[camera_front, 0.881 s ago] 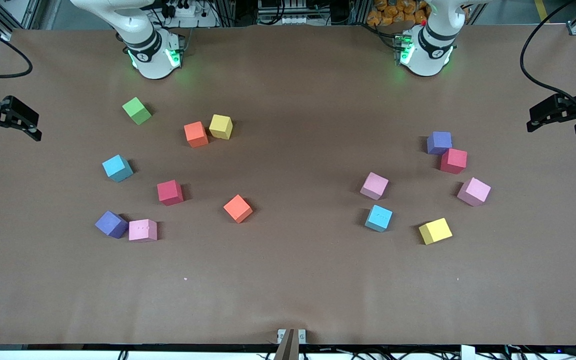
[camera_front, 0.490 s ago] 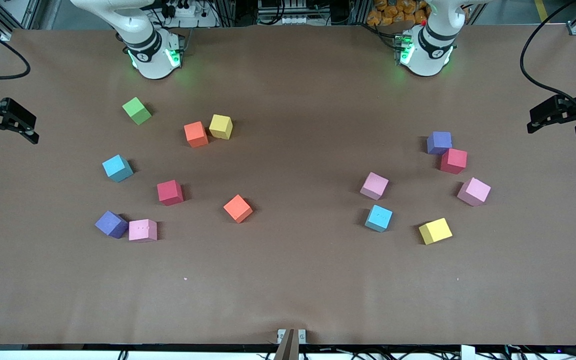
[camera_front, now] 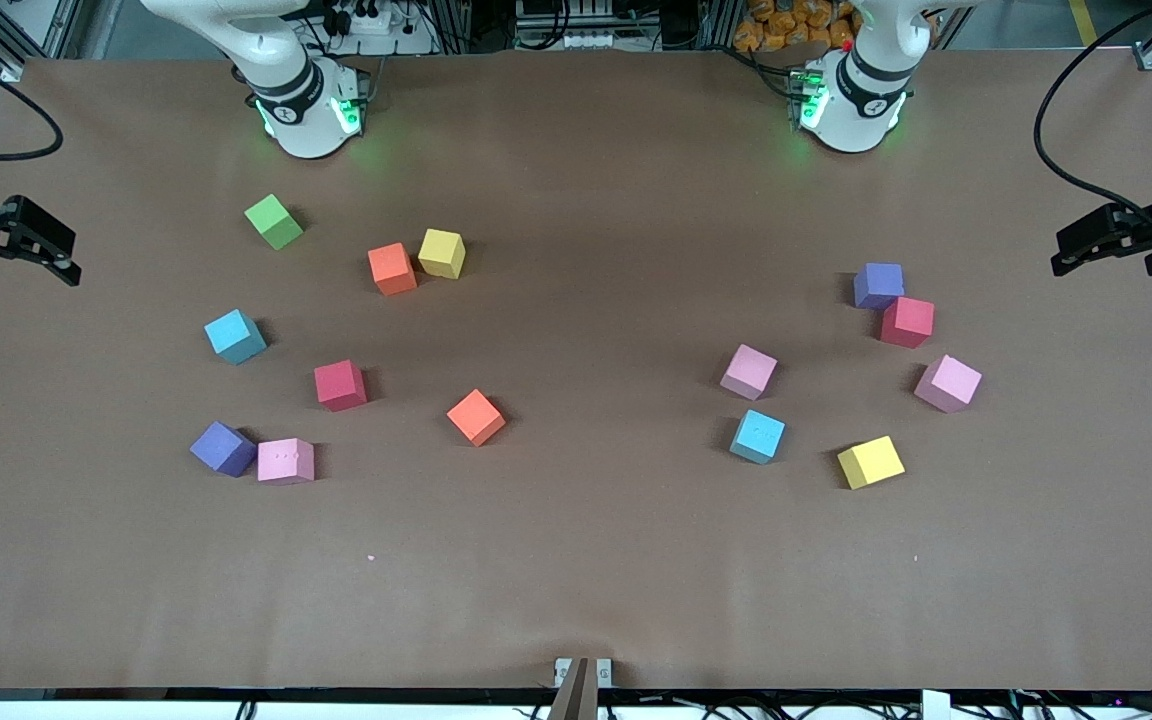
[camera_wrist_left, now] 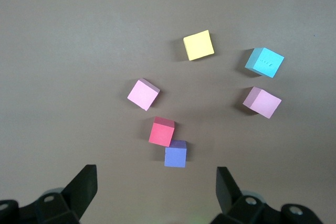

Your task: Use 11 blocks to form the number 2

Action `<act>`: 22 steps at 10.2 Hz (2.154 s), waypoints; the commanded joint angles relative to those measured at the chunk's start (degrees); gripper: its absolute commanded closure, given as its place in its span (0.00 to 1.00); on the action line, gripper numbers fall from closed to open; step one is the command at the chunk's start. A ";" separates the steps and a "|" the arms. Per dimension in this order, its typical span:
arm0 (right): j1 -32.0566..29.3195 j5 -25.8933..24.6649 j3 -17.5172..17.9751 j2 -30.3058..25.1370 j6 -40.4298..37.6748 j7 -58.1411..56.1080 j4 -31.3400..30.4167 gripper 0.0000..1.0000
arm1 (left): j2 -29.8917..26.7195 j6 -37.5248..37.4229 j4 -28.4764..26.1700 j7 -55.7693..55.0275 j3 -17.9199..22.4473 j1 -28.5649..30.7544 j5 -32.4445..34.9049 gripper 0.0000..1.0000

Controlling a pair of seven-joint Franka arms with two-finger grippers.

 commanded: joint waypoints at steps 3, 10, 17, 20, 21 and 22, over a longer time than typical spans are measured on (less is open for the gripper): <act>-0.10 0.56 0.45 0.70 -1.19 0.53 2.86 0.00 | 4.11 0.82 -3.16 -0.85 0.02 -0.02 -1.21 0.00; -4.15 6.11 1.95 2.99 -2.69 0.35 5.95 0.00 | 7.04 34.08 -25.55 -13.41 -10.41 -1.43 -2.26 0.00; 0.58 -1.96 2.12 3.69 -11.56 10.10 5.42 0.00 | 17.13 46.60 -29.98 -14.38 -17.91 -7.84 1.87 0.00; 1.74 -2.86 2.21 3.78 -11.39 9.66 4.37 0.00 | 22.67 52.14 -30.15 -18.57 -17.73 -8.99 9.48 0.00; 1.74 -2.52 2.30 3.87 -10.95 9.67 4.28 0.00 | 23.64 52.60 -30.15 -20.69 -17.82 -8.73 12.65 0.00; 2.26 -2.51 2.30 3.96 -10.34 9.58 3.41 0.00 | 23.65 52.60 -30.15 -21.06 -17.82 -8.38 13.64 0.00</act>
